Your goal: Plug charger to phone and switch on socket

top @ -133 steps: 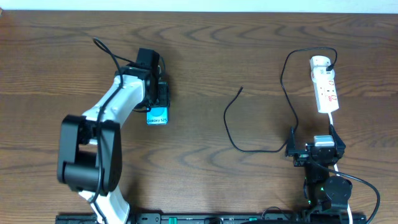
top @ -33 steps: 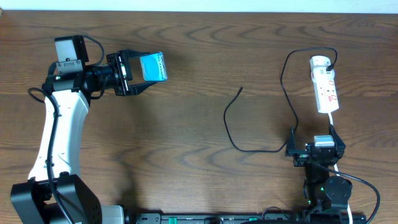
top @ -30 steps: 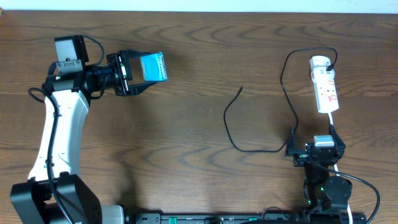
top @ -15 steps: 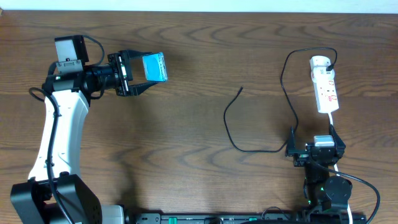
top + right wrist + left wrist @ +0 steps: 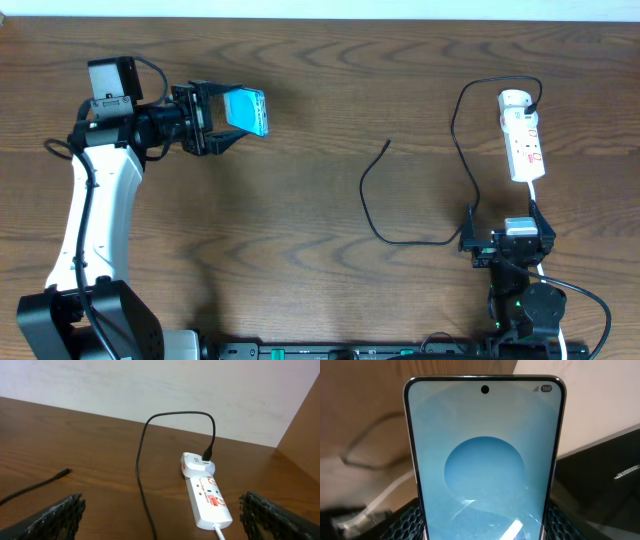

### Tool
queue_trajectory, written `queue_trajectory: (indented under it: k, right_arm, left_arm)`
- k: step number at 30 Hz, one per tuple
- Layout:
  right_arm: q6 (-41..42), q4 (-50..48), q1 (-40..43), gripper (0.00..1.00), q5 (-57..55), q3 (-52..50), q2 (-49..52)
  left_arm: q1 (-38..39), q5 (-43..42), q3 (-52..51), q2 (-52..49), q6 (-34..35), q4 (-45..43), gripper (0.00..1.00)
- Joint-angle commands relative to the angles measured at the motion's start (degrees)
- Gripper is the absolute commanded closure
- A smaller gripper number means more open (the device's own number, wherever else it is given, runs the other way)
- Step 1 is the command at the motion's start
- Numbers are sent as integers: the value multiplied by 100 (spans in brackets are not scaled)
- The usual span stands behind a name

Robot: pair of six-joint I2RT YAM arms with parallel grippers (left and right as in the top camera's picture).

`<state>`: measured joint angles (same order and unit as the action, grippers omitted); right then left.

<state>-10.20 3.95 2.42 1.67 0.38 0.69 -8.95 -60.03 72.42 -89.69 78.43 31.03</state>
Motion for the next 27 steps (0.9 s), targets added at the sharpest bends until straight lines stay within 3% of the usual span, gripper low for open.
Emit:
queue_trajectory:
  k: [1,8,15,21,27]
  right_arm:
    - [-59,20,-37,1,0,-7,-31]
    - [-59,20,-37,1,0,-9,-31]
    - [-59,20,-37,1,0,-9,-31]
    - [-59,20,-37,1,0,-7,-31]
    - [-59,20,-37,1,2,-7,-31]
  left_arm:
    - [-28,424,-20,33,-955,-28,93]
    - [7,1043,-20,33,-2105,160,93]
    - [380,2787,-20,33,-2916,960,93]
    - [863,3987,-20,33,-2905,1351,93]
    - [1045,4476,-20,33,-2715,1578,93]
